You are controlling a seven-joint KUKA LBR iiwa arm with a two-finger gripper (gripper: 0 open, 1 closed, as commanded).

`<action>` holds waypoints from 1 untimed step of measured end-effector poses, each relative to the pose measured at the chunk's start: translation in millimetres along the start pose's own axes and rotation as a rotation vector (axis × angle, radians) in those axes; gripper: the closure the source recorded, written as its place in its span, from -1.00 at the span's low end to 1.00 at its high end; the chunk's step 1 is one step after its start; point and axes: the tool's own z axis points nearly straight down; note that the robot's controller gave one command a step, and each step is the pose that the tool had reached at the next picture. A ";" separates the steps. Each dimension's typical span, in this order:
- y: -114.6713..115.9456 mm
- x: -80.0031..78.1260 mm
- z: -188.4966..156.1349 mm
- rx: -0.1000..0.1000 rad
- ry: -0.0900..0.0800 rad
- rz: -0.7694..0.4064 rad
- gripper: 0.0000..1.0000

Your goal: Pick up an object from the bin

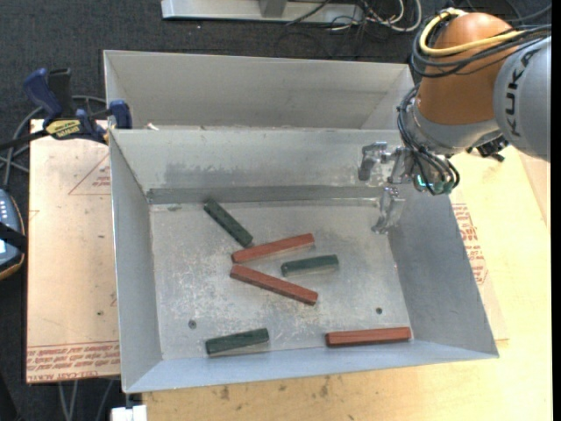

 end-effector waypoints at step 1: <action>66.5 48.7 114.9 -0.001 -0.002 -0.266 -1.00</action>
Offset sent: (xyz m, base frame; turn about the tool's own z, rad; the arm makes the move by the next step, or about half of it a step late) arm -0.0478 0.0641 -0.1115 -0.2655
